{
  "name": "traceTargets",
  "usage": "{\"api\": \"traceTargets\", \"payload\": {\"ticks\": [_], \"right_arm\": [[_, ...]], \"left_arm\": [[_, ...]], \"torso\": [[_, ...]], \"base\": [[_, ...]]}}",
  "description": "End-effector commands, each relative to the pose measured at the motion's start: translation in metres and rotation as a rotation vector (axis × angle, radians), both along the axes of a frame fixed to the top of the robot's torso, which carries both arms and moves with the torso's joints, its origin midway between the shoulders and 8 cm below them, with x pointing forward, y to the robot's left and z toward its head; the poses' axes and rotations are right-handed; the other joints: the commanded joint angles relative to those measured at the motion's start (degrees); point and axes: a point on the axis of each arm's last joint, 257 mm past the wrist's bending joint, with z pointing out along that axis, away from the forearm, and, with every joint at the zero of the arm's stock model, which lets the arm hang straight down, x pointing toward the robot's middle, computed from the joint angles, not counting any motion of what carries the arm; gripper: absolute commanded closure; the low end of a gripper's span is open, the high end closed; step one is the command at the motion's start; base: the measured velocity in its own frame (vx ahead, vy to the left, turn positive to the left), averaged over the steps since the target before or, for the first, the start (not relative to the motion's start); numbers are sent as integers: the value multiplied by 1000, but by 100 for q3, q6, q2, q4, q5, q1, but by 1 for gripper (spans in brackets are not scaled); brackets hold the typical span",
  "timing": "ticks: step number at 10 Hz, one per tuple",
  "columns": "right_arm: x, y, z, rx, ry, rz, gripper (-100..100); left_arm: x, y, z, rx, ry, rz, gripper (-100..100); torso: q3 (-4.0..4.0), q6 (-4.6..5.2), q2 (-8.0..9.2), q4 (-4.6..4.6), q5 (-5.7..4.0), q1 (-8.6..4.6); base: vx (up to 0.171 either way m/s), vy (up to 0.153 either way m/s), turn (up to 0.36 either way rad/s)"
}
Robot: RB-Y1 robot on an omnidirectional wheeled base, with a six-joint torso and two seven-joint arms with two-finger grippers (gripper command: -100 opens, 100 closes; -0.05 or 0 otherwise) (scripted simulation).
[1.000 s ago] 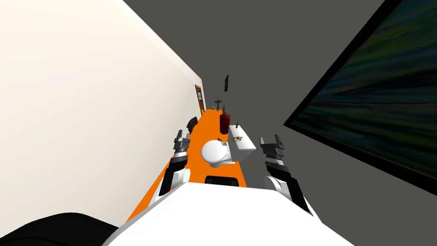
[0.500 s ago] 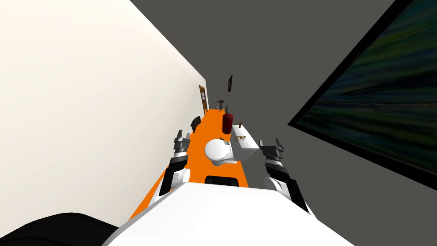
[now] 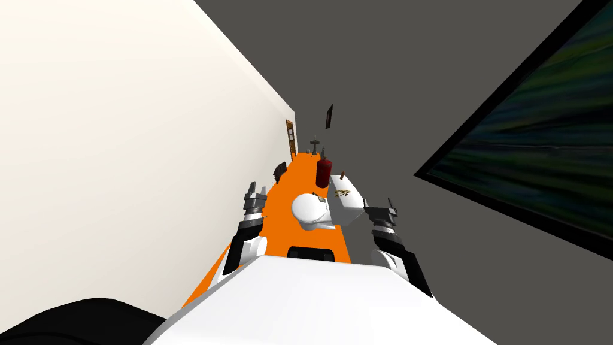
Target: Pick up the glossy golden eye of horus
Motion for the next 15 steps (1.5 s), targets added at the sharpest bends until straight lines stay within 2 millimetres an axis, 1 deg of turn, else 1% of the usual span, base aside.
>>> {"api": "traceTargets", "payload": {"ticks": [1,2,3,4,5,6,7,8,9,10,11,12,13,14,15], "right_arm": [[-1,-3,-8,58,1,7,-100],[-1,-9,-21,136,9,13,-100],[-2,-10,-21,153,4,16,-100],[-2,-16,-34,231,9,19,-100],[-2,-17,-34,250,4,22,-100],[-1,-22,-47,322,8,24,-100],[-2,-23,-47,346,1,27,-100],[-1,-29,-59,416,4,27,-100],[-2,-30,-59,443,-5,30,-100],[-1,-35,-70,508,-4,28,-100],[-1,-36,-71,538,-14,32,-100],[0,-41,-81,604,-16,30,-100],[-1,-42,-81,633,-26,33,-100],[1,-46,-90,701,-33,31,-100],[0,-47,-91,726,-42,33,-100]], "left_arm": [[0,0,0,0,0,0,0],[0,0,0,0,0,0,0],[0,0,0,0,0,0,0],[0,0,0,0,0,0,0],[0,0,0,0,0,0,0],[0,0,0,0,0,0,0],[0,0,0,0,0,0,0],[0,0,0,0,0,0,0],[0,0,0,0,0,0,0],[0,0,0,0,0,0,0],[0,0,0,0,0,0,0],[0,0,0,0,0,0,0],[0,0,0,0,0,0,0],[0,0,0,0,0,0,0],[0,0,0,0,0,0,0]], "torso": [[0,0,0,0,0,0],[-2,2,-3,0,0,-1],[-1,0,-1,0,1,2],[-2,3,-4,-1,0,-1],[-1,0,-1,0,0,0],[-2,3,-3,0,0,-2],[-3,0,-5,-1,0,-3],[-4,4,-8,-1,-1,-5],[-4,1,-8,-2,-1,-6],[-5,3,-9,-2,-1,-8],[-4,1,-7,-1,-1,-8],[-4,4,-8,-1,-1,-10],[-5,1,-9,-2,-2,-10],[-5,5,-9,-2,-2,-12],[-5,2,-10,-2,-2,-14]], "base": [[-43,22,99],[-50,32,192],[-43,24,82],[-53,29,157],[-43,22,94],[-40,23,196],[-30,15,88],[-31,15,146],[-29,12,98],[-38,13,179],[-31,6,83],[-32,10,182],[-27,2,73],[-28,-1,123],[-22,-3,86]]}}
